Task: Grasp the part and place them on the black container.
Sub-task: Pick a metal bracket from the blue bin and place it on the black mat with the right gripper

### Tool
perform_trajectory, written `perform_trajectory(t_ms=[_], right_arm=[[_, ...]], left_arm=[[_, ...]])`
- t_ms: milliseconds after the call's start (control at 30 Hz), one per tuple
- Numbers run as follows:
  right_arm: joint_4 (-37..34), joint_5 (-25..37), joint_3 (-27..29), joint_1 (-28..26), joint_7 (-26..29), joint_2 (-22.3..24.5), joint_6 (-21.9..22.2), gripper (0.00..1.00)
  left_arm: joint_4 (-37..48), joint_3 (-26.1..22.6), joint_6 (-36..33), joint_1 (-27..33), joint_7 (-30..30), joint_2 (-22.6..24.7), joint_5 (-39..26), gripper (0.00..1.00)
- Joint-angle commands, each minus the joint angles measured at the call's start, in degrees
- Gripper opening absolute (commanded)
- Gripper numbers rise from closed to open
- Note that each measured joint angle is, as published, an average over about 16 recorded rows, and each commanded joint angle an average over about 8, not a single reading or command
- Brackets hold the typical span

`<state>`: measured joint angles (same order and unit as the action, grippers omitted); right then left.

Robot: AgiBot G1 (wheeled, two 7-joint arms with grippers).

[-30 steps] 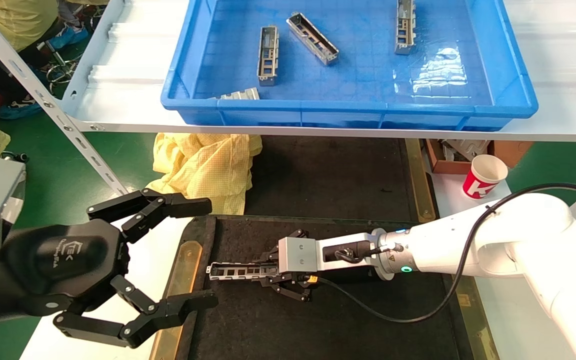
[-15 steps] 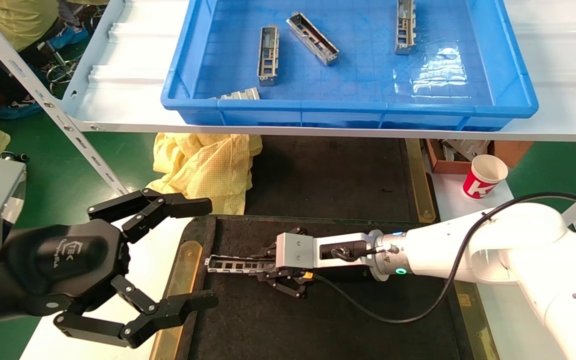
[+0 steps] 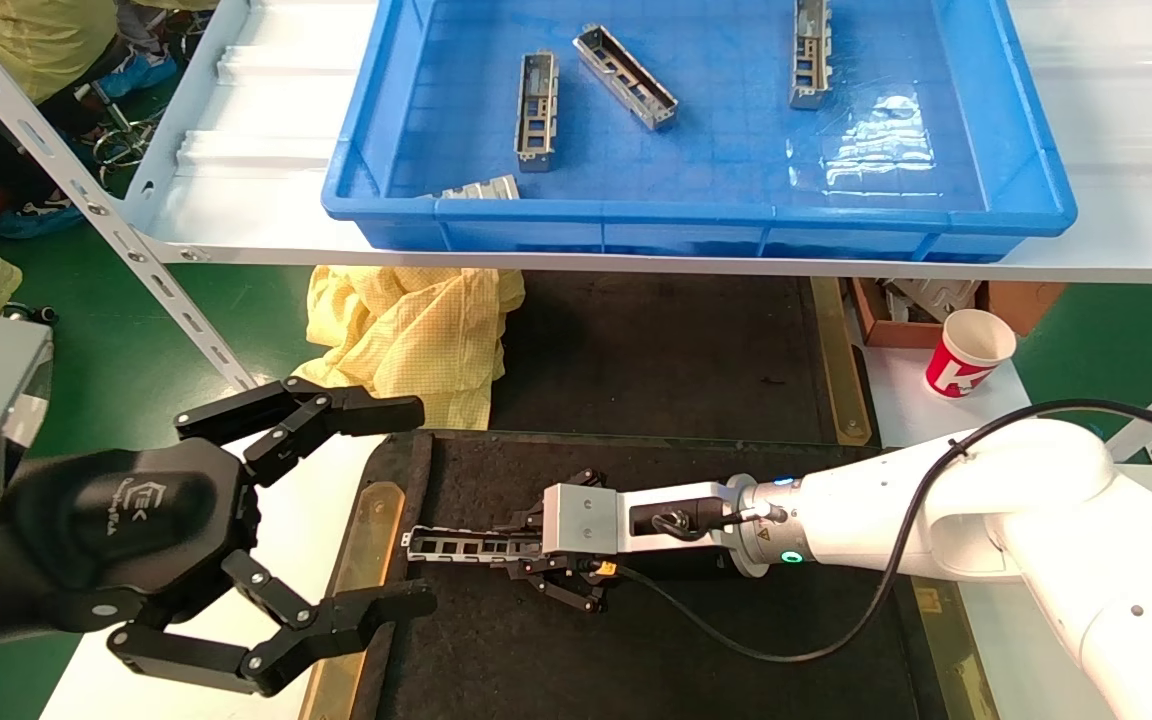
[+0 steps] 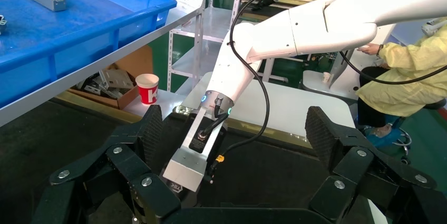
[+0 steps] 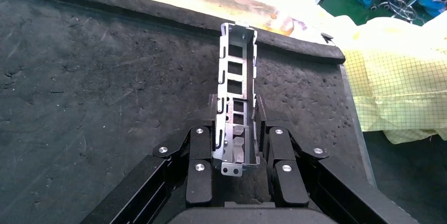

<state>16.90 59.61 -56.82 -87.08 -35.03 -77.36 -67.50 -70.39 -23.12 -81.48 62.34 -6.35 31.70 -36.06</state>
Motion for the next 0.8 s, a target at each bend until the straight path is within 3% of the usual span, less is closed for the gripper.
perform_trajectory(t_ms=[33,467,800], right_arm=[[0.1,-0.1,-0.3,0.0,0.0,0.0,0.2,1.00],[-0.1,-2.3,-0.6,-0.8,-0.2,0.5,-1.2,1.00],[-2.5,-7.1,1.7,-1.7,1.4,2.5,-8.3,1.00]], left_arm=[[0.0,0.0,0.0,0.0,0.0,0.0,0.0,1.00],[0.0,0.0,0.0,0.0,0.0,0.0,0.0,1.00],[0.0,0.0,0.0,0.0,0.0,0.0,0.0,1.00]])
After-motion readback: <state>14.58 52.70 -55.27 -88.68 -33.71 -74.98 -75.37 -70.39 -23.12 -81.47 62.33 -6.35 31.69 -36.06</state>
